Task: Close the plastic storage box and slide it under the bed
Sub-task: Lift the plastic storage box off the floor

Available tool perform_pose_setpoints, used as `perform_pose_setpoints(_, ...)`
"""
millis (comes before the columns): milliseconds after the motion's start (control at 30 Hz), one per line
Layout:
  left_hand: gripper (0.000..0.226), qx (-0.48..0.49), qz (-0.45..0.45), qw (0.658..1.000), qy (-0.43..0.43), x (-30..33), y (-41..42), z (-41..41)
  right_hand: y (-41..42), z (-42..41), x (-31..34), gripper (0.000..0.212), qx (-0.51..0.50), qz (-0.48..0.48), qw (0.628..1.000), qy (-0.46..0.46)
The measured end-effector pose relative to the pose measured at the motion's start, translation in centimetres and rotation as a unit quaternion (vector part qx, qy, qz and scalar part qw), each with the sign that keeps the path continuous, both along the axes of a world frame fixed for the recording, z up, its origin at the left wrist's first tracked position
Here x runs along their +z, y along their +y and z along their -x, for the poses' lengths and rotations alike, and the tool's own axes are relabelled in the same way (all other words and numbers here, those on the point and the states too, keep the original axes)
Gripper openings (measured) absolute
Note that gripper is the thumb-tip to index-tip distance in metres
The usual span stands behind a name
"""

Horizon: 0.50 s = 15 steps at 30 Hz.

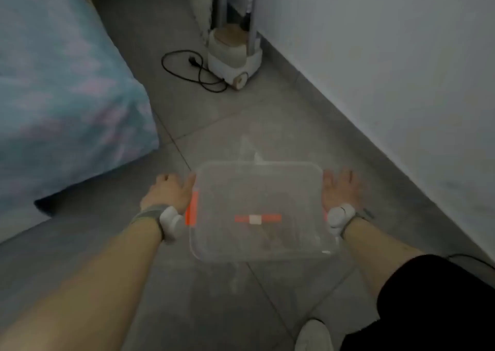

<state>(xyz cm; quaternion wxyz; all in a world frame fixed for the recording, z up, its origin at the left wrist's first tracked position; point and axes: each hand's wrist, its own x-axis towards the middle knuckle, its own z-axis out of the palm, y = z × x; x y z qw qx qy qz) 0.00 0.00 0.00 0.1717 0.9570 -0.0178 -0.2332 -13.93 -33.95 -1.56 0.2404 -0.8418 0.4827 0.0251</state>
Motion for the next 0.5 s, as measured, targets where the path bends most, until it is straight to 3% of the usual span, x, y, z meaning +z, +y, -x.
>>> perform_pose_setpoints(133, 0.083, 0.007, -0.005, 0.999, 0.054, -6.6, -0.6, 2.5, -1.1, 1.2, -6.7, 0.078, -0.067, -0.002, 0.996, 0.053)
perform_pose_setpoints(233, 0.078, 0.018, 0.006, 1.0, 0.012, -9.9, -1.3, 4.5, -1.6, 2.0, -10.0, 0.078, -0.075, -0.014, 0.995, 0.06)
perform_pose_setpoints(500, 0.085, 0.098, 0.093, 0.987, -0.086, -10.1, -0.2, 4.5, 0.7, 0.4, -8.7, 0.091, -0.112, -0.011, 0.993, 0.046)
